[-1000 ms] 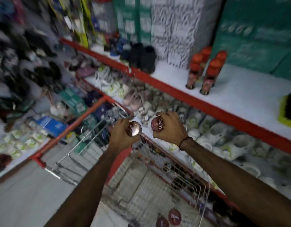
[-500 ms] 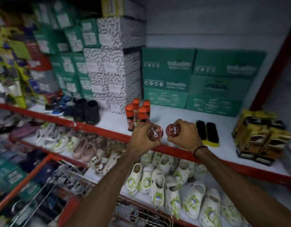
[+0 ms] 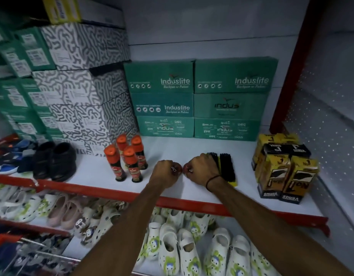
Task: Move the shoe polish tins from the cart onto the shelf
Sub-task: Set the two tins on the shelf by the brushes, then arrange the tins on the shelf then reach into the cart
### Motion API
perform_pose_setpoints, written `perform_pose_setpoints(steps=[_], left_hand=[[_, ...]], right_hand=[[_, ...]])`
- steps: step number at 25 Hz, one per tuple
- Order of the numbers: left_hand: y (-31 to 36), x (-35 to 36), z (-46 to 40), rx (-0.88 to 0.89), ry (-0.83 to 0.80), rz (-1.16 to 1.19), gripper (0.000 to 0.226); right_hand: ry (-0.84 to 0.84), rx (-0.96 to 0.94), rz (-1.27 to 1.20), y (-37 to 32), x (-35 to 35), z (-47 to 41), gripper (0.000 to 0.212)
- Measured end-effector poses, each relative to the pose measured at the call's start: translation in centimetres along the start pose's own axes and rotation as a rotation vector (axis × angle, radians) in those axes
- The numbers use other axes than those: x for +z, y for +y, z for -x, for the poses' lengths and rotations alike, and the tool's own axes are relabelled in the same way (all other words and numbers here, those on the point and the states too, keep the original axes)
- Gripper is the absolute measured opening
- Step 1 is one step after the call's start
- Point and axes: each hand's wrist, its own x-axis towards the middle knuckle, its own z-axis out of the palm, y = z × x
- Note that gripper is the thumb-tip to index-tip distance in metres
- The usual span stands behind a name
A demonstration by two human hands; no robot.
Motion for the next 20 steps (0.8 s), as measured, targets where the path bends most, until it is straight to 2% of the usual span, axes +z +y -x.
perform_pose_setpoints(steps=[3,11,14,16,17,20], left_hand=[[-0.6,0.4,-2.3,0.016,-0.011,-0.018,0.018],[-1.7,1.5,-5.5,0.026,-0.041,-0.046,0.024],[-2.0,1.3,-5.6,0.039,-0.028,-0.049,0.038],[-1.8,0.3,-4.4,0.014,0.056,0.054,0.058],[-1.8,-0.4,-3.1,0.024,0.139,0.125,0.057],[-2.3,-1.7,3.5,0.122,0.499,0.278,0.028]], right_hand=[[0.002,0.007,-0.041,0.7,0.3,-1.5,0.021],[0.072,0.022,-0.092,1.8,1.7,-3.3,0.017],[0.175,0.090,-0.174,1.4,0.8,-2.9,0.019],[0.284,0.133,-0.299,0.2,-0.5,-1.8,0.024],[0.337,0.141,-0.358,-0.8,-1.1,-1.1,0.024],[0.536,0.058,-0.502,-5.3,-2.3,2.3,0.015]])
